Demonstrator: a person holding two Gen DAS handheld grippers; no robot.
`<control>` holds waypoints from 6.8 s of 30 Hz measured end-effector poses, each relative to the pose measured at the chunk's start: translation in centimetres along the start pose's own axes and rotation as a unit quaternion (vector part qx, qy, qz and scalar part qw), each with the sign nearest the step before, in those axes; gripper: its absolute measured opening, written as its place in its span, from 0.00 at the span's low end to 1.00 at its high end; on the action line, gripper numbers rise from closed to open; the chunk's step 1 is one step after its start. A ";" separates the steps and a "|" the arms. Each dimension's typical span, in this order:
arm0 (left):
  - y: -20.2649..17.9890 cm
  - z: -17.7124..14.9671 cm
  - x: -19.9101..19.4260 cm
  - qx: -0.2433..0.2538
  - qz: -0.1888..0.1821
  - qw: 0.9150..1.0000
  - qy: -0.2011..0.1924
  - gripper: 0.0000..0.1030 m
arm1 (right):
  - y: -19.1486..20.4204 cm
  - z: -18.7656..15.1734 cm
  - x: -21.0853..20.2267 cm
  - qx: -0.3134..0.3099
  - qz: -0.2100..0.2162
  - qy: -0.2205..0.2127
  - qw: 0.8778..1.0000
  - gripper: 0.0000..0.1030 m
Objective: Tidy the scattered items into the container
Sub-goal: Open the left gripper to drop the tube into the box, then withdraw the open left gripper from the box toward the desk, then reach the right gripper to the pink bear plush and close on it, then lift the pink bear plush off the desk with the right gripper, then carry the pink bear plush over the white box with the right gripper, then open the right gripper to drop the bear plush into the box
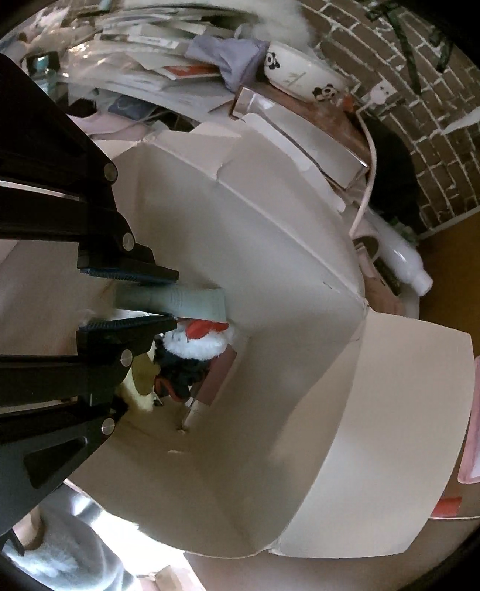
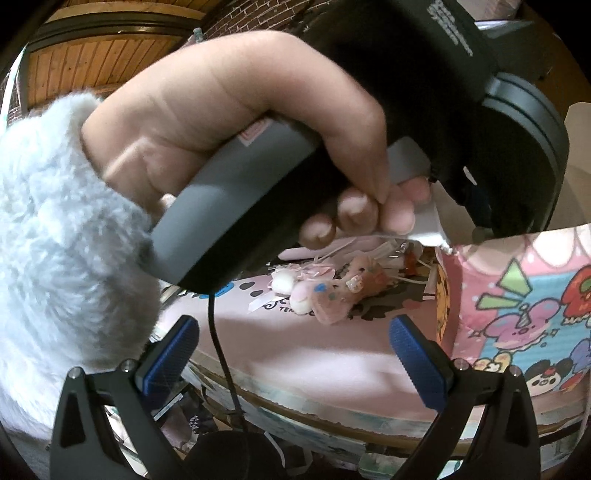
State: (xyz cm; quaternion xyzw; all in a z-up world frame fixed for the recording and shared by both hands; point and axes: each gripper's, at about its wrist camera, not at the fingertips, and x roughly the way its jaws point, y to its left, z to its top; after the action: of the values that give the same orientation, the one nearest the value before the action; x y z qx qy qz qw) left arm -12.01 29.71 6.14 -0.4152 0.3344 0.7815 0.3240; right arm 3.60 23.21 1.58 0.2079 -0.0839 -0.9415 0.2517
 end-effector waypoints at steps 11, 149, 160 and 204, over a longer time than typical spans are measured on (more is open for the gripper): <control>1.3 -0.1 -1.8 -0.033 -0.015 0.999 -0.038 0.64 | -0.2 0.2 -0.1 0.001 -0.004 0.002 1.000 1.00; 10.9 -29.4 -6.6 -0.353 0.164 0.906 -0.167 0.95 | 9.7 5.6 1.2 -0.217 -0.170 -0.107 0.955 0.17; 10.3 -28.0 -6.0 -0.344 0.150 0.911 -0.169 0.95 | 1.0 10.7 -3.0 -0.076 -0.174 -0.041 0.981 0.17; 9.5 -27.1 -5.2 -0.335 0.141 0.918 -0.157 0.95 | -11.6 11.4 0.5 0.045 -0.190 0.188 0.963 0.55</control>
State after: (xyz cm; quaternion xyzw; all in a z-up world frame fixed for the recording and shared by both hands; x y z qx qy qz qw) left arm -5.41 1.73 1.31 -0.3194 0.0528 0.9408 0.1006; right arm -6.86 33.55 8.63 0.4040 -0.0359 -0.9114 0.0697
